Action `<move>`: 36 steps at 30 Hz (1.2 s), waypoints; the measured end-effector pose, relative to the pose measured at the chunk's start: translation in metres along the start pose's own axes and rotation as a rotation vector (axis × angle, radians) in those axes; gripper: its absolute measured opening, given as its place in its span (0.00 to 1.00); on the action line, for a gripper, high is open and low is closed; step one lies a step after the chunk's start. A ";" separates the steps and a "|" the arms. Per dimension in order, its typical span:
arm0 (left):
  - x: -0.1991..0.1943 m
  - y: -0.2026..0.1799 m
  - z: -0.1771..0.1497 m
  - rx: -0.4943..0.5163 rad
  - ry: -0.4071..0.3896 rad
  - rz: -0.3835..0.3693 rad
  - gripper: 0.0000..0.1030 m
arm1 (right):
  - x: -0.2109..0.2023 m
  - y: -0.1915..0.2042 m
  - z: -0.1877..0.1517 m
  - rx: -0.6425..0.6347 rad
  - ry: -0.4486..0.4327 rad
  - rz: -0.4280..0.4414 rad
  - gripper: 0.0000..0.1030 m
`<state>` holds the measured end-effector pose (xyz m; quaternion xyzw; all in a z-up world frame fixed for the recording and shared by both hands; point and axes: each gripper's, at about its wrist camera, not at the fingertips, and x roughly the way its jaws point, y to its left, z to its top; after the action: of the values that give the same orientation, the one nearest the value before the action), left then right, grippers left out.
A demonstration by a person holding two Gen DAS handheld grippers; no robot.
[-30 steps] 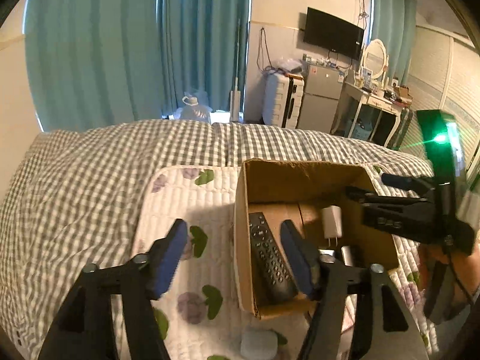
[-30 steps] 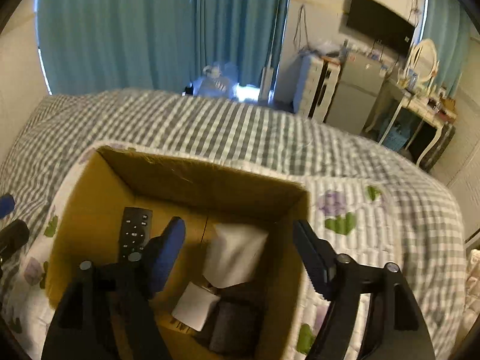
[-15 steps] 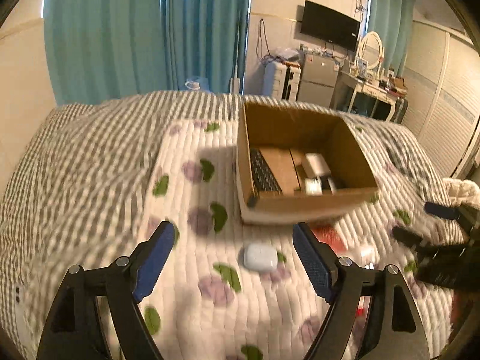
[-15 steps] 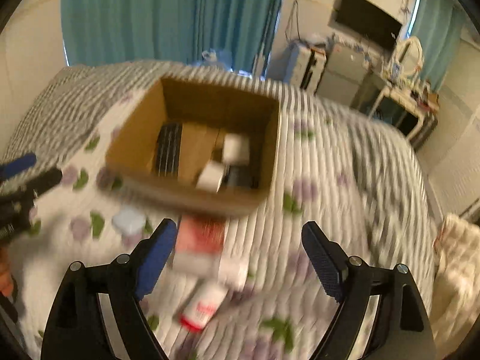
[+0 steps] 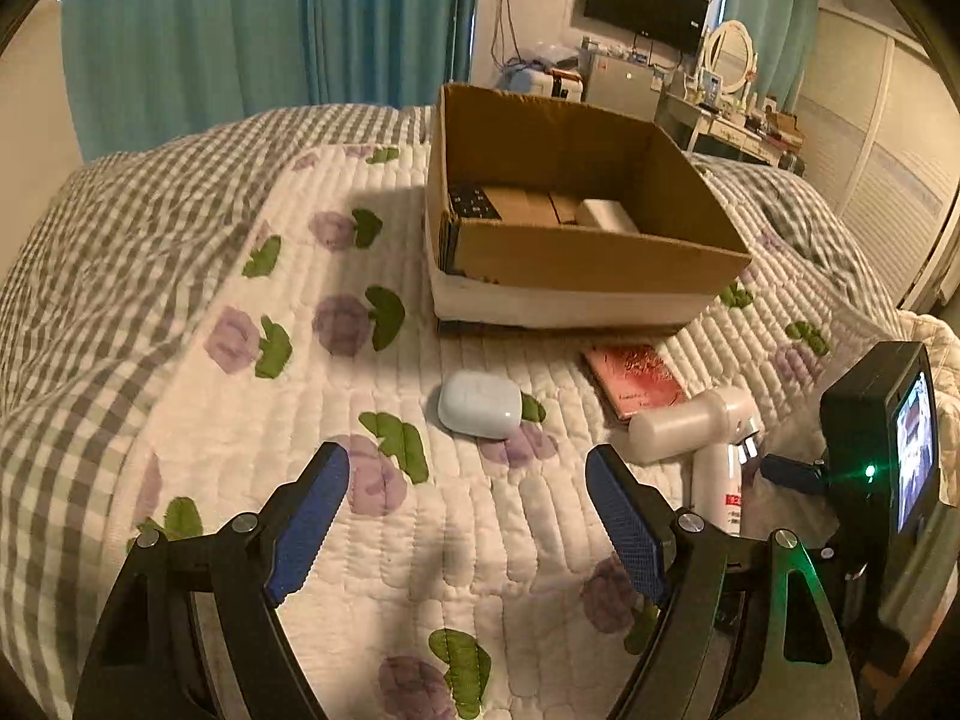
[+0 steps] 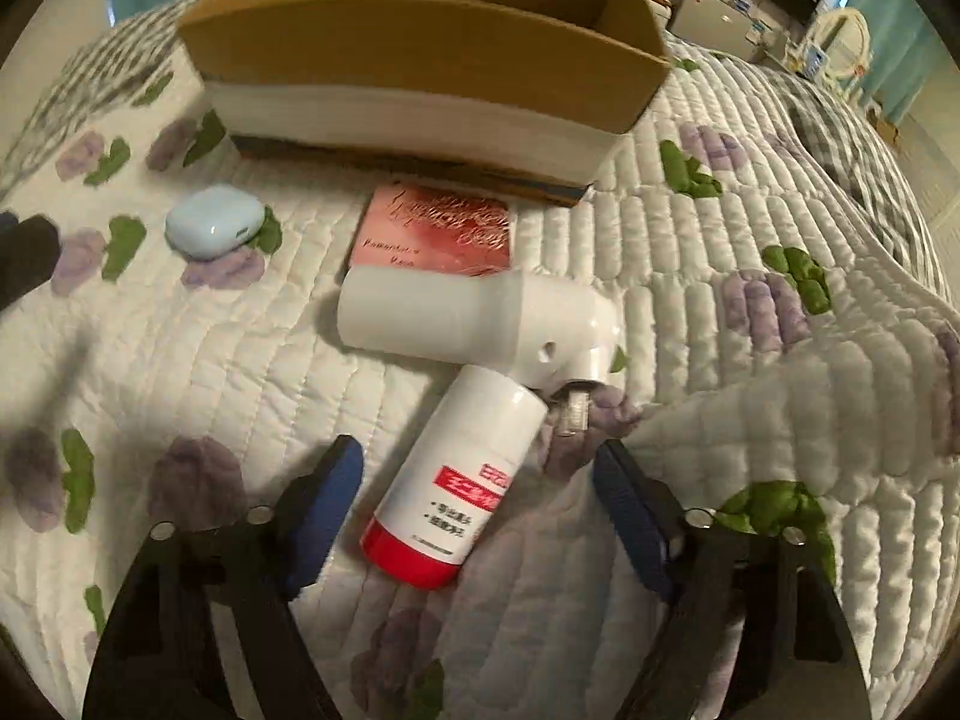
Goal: Organize rigid objects
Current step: 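Grasp the white earbud case with the left tool while the right grasps the red-capped bottle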
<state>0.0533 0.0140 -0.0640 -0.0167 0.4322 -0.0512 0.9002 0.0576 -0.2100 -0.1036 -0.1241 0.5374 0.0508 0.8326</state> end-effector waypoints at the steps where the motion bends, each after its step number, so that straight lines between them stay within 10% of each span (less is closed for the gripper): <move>1: 0.001 0.000 0.000 0.001 0.004 -0.001 0.81 | 0.002 0.003 -0.001 -0.013 0.004 -0.002 0.73; 7: 0.004 0.004 -0.003 -0.011 0.024 -0.004 0.81 | 0.017 0.017 -0.003 -0.031 0.043 0.040 0.41; 19: 0.021 -0.005 0.017 -0.054 0.056 -0.001 0.81 | -0.069 -0.013 0.022 -0.023 -0.233 0.171 0.35; 28: 0.083 -0.014 0.031 -0.047 0.143 0.013 0.78 | -0.043 -0.049 0.071 -0.034 -0.259 0.194 0.35; 36: 0.115 -0.016 0.027 -0.014 0.168 0.079 0.52 | -0.019 -0.053 0.063 -0.015 -0.203 0.167 0.35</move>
<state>0.1450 -0.0145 -0.1352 -0.0015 0.5068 -0.0140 0.8620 0.1163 -0.2438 -0.0535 -0.0795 0.4585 0.1361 0.8746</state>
